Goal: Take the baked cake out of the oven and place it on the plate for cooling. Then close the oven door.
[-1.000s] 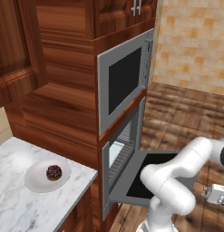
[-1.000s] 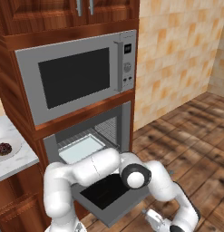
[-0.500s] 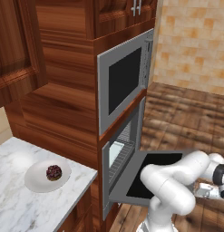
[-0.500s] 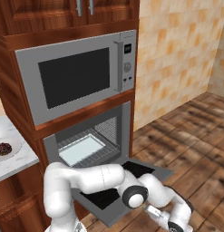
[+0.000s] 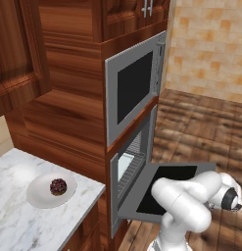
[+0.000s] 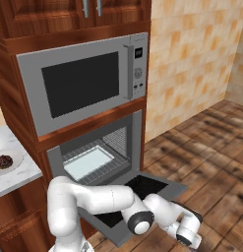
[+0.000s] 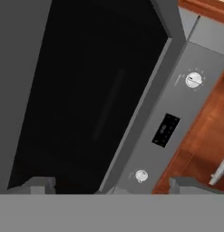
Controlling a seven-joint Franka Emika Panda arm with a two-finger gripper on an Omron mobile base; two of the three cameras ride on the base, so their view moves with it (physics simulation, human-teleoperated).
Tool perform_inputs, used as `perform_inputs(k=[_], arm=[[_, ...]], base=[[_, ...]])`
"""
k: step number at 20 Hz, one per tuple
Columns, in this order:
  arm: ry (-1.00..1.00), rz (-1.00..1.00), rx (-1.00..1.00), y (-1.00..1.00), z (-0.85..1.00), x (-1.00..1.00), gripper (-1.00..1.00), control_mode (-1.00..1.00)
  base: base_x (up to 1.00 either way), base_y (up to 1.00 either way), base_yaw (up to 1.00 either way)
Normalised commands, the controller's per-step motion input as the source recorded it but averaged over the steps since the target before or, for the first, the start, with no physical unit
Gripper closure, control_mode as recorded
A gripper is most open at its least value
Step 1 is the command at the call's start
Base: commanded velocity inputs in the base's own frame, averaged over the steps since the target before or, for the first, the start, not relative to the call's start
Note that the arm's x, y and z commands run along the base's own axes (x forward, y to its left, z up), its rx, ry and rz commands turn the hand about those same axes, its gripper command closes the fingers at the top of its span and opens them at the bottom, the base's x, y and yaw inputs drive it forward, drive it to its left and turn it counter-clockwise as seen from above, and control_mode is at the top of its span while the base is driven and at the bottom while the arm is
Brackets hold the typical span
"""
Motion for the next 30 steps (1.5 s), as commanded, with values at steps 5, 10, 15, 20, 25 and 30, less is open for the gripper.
perform_inputs(k=[5,10,15,20,25,30], arm=[[-0.04,0.04,0.31,0.56,0.68,0.02,-1.0,-1.0],[0.0,0.03,0.19,0.86,1.0,-0.14,-1.0,-1.0],[-0.04,0.0,0.01,1.0,1.0,-0.25,-1.0,-1.0],[-0.13,0.0,-0.06,1.0,1.0,-0.15,-1.0,-1.0],[-0.1,-0.01,-0.15,1.0,1.0,-0.02,-1.0,-1.0],[-0.07,-0.02,-0.19,1.0,1.0,0.0,-1.0,-1.0]], base=[[0.0,0.0,0.0],[0.0,0.0,0.0],[0.0,0.0,0.0],[0.0,0.0,0.0],[0.0,0.0,0.0],[0.0,0.0,0.0]])
